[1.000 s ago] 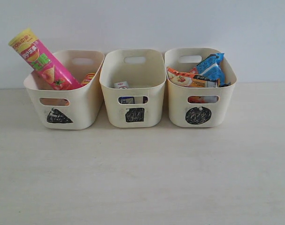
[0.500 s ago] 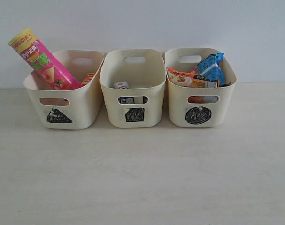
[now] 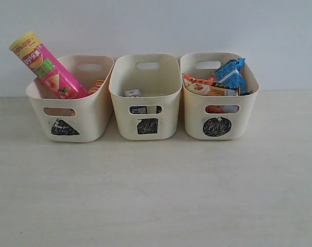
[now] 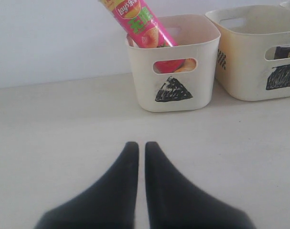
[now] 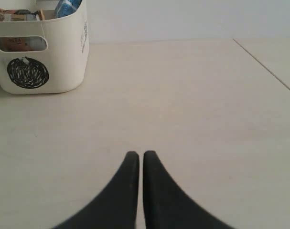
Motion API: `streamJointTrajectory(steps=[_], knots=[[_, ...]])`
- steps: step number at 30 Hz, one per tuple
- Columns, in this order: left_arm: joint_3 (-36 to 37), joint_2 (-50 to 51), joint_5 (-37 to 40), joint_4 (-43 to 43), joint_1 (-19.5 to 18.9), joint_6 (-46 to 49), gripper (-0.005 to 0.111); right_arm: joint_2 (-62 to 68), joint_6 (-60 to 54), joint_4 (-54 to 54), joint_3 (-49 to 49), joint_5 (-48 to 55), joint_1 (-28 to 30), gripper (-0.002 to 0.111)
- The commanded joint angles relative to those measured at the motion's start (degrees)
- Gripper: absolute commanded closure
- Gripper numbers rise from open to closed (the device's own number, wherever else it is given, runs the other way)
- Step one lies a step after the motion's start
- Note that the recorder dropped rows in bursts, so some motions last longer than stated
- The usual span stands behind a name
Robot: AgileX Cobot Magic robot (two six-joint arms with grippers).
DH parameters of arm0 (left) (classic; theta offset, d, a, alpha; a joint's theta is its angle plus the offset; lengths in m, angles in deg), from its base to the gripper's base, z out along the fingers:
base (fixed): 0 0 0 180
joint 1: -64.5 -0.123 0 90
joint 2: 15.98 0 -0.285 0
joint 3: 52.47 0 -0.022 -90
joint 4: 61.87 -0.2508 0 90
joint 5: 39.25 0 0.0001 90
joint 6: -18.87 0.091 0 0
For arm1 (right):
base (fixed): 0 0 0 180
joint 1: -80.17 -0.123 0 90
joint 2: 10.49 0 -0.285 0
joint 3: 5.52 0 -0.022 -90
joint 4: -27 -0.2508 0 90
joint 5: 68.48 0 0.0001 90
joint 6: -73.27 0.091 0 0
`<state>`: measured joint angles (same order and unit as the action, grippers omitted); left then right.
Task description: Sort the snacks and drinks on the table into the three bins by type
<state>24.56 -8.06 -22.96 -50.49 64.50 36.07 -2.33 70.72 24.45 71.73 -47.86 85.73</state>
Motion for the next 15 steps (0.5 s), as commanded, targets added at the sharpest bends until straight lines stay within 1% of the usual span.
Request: streamJointTrajectory(steps=[1,12,15], knots=[[0.18,-0.13,-0.03,-0.1,0.0,0.29,0.102,-0.37,-0.28,0.1,-0.03,-0.01,0.22,0.107],[0.18,-0.13,-0.06,-0.46,0.0,0.29,0.102,-0.37,-0.28,0.1,-0.03,-0.01,0.22,0.107],[0.18,-0.13,-0.01,-6.81,0.0,0.29,0.102,-0.37,-0.28,0.1,-0.03,-0.01,0.22,0.107]])
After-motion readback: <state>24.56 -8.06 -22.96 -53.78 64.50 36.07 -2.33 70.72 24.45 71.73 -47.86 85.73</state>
